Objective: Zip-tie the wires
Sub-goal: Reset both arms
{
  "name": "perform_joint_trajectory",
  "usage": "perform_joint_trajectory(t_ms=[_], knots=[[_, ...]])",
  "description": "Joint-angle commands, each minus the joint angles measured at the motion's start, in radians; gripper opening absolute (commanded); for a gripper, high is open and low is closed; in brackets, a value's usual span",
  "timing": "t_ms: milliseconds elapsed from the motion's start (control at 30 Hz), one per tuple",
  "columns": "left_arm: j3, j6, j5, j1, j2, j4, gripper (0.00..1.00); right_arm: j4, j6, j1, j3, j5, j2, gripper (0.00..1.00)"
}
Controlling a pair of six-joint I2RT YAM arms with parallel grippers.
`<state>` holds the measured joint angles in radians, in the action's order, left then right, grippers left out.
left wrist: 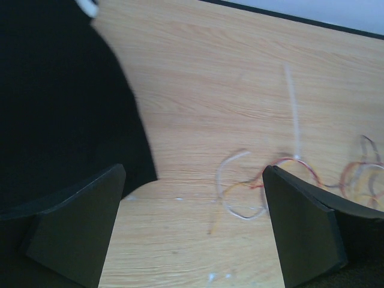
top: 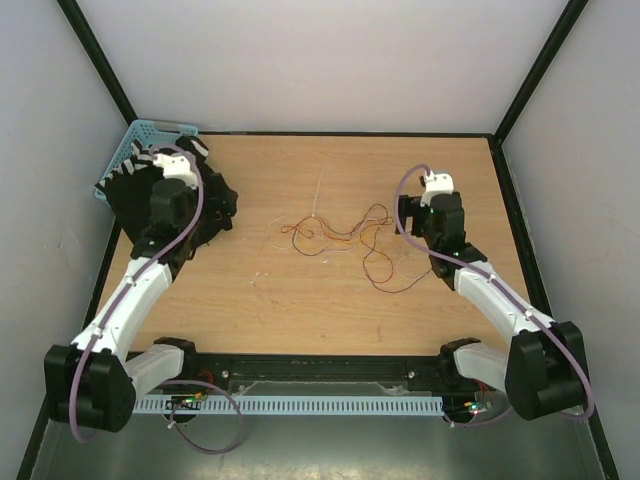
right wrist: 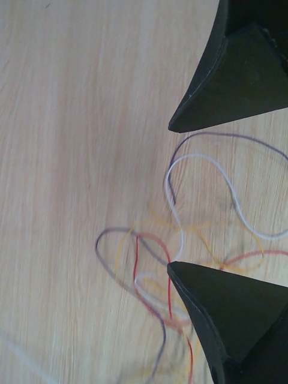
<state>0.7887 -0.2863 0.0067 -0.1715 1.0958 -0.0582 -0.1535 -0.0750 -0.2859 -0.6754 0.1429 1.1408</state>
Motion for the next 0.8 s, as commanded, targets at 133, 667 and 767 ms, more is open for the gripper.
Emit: perform_joint_trajectory(t_ms=[133, 667, 767], knots=[[-0.181, 0.114, -0.299, 0.046, -0.065, -0.183, 0.99, -0.664, 0.044, 0.03, 0.374, 0.186, 0.03, 0.99], [-0.311, 0.169, -0.363, 0.1, 0.031, -0.308, 0.99, -1.242, 0.115, 0.034, 0.543, 0.202, 0.347, 0.99], [-0.349, 0.184, -0.348, 0.101, 0.047, -0.367, 0.99, -1.219, 0.116, 0.034, 0.509, 0.216, 0.383, 0.99]])
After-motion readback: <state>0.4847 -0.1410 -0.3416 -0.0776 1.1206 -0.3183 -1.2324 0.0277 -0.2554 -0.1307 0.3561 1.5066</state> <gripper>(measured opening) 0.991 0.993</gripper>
